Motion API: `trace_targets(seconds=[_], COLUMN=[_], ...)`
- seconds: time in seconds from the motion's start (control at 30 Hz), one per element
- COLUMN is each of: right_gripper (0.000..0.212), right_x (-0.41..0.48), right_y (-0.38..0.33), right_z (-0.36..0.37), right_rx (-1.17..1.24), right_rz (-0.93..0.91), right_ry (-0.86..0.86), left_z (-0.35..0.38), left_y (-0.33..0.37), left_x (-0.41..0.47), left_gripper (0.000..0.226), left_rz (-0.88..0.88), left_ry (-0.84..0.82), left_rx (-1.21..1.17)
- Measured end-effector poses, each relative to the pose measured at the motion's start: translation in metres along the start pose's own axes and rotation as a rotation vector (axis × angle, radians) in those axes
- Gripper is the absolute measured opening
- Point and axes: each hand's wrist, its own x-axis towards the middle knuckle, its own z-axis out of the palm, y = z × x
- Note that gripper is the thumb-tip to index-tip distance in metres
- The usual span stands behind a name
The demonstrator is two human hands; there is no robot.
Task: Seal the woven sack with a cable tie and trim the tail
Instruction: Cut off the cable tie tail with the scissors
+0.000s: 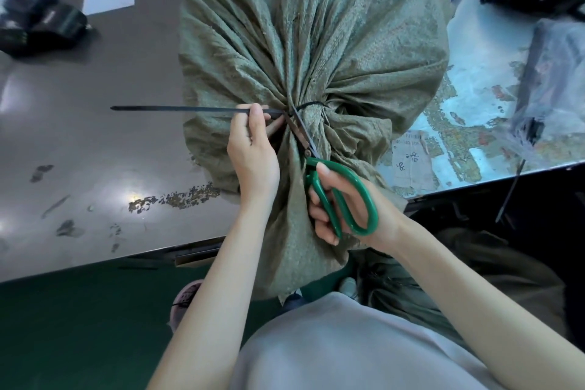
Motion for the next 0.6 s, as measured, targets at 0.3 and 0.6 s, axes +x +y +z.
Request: trace_targets(seconds=[0.3,0.6], right_gripper=[0.049,0.05], right_x=[-0.002,0.012], right_y=[-0.004,0.006], right_z=[0.031,0.039], right_rx=[0.256,0.234], right_rz=[-0.014,0.022], right_ry=[-0.154,-0.029], left_z=[-0.001,-0.006], left_y=[0.009,0.017], left_x=[0.009,0.012], left_gripper=[0.021,0.02], left_rz=[-0.063,-0.072], left_ry=[-0.039,-0.078], left_rx=[-0.087,-0.007])
